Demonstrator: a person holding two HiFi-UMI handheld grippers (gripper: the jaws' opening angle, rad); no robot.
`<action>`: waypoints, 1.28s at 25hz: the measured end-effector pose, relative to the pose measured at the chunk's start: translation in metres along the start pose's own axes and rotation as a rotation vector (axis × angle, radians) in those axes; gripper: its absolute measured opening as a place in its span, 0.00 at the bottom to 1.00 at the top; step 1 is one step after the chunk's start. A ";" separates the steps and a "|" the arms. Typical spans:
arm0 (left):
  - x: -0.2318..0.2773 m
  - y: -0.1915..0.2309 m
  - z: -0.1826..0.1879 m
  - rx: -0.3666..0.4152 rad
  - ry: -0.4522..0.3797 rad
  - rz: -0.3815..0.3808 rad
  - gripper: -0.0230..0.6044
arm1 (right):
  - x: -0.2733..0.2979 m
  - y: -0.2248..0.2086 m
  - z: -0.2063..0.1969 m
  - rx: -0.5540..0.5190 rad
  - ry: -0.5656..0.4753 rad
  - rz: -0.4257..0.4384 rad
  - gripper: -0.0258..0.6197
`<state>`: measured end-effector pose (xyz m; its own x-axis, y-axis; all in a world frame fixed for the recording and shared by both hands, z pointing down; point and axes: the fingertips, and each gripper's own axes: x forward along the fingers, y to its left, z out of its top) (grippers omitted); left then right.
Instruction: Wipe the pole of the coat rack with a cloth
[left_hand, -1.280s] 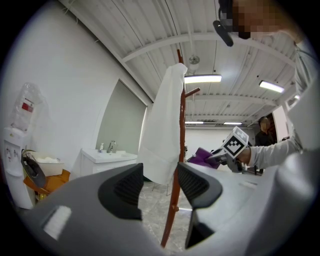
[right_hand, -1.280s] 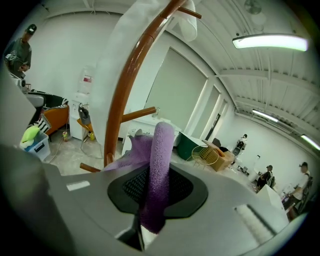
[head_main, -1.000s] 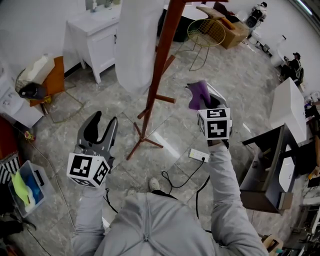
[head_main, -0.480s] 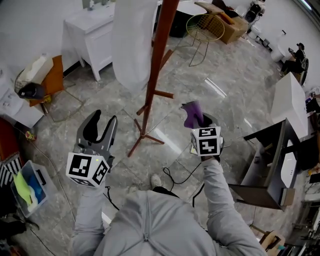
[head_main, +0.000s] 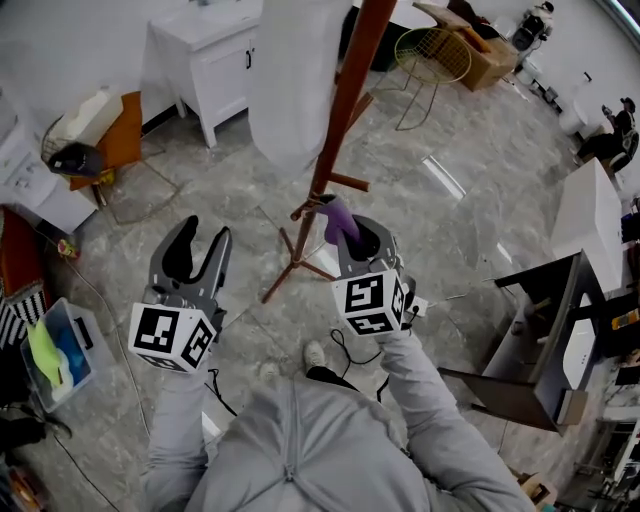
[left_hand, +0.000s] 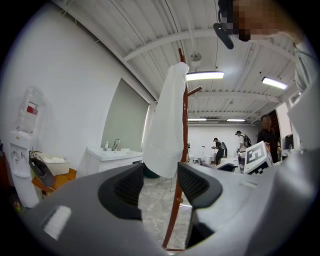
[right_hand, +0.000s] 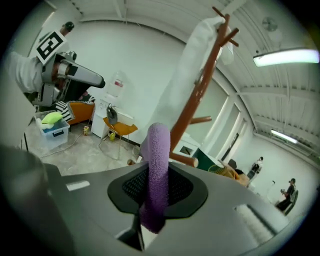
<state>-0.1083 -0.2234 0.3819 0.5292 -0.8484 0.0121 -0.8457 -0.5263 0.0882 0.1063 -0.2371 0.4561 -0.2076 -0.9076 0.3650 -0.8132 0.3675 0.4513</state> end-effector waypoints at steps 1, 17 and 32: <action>-0.002 0.002 0.000 -0.001 0.000 0.007 0.40 | 0.004 0.003 0.013 -0.038 -0.034 0.000 0.12; -0.028 0.035 -0.012 -0.037 0.017 0.106 0.40 | 0.077 0.024 0.057 -0.730 -0.065 -0.162 0.12; -0.025 0.033 -0.029 -0.063 0.039 0.107 0.40 | 0.103 0.049 0.001 -0.489 0.058 0.091 0.12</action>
<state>-0.1469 -0.2179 0.4129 0.4397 -0.8959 0.0637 -0.8921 -0.4274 0.1469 0.0446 -0.3125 0.5148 -0.2239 -0.8595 0.4595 -0.4402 0.5098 0.7391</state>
